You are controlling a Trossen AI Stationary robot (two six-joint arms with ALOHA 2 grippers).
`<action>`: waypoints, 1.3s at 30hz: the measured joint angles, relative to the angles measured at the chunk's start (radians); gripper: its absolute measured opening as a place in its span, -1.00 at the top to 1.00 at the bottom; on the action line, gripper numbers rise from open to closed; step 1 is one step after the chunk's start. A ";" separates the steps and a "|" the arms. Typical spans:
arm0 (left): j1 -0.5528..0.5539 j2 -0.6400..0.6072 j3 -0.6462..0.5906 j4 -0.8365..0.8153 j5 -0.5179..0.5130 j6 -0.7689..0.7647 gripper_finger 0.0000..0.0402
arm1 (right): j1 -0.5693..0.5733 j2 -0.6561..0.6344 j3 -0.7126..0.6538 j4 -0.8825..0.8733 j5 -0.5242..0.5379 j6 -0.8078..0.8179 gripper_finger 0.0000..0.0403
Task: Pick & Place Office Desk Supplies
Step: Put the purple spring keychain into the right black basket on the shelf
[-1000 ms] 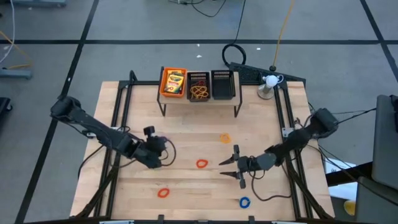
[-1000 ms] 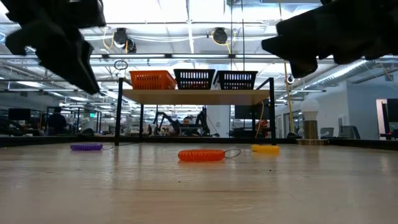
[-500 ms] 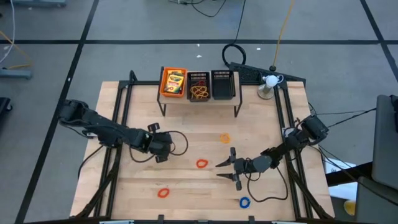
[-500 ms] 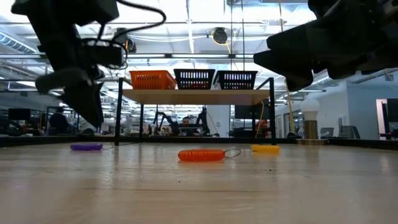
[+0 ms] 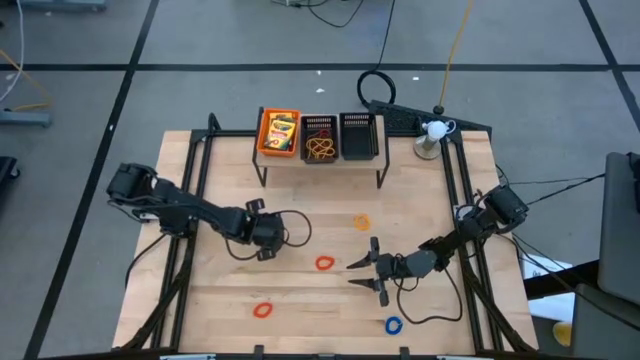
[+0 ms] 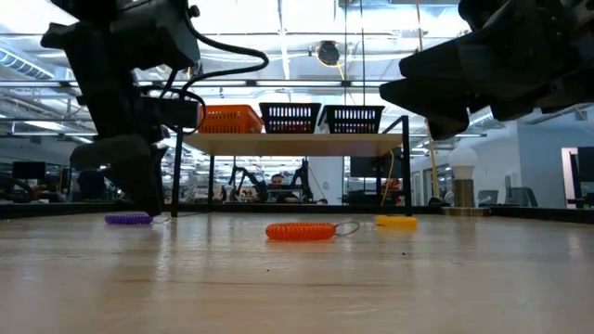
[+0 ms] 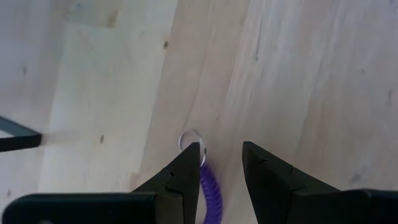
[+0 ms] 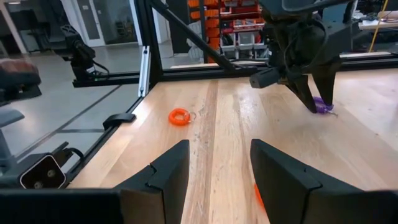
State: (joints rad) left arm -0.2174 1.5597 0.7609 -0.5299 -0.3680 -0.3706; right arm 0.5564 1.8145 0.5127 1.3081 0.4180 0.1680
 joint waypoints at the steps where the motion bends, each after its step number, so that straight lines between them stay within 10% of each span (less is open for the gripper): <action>1: 0.004 0.007 0.000 0.006 0.001 0.001 0.41 | 0.000 0.000 0.000 0.000 0.000 0.002 0.21; 19: 0.073 0.025 0.000 -0.034 0.002 0.008 0.43 | 0.000 0.000 0.000 -0.003 0.000 0.004 0.21; 26: 0.090 0.025 0.000 -0.075 0.021 0.023 0.93 | 0.000 0.000 0.000 -0.003 0.000 0.004 0.21; 39: 0.063 0.013 0.070 -0.034 -0.043 0.069 1.00 | 0.000 0.000 0.000 -0.003 0.000 0.004 0.21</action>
State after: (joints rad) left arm -0.1548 1.5726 0.8312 -0.5642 -0.4112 -0.3016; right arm 0.5564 1.8145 0.5129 1.3052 0.4175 0.1715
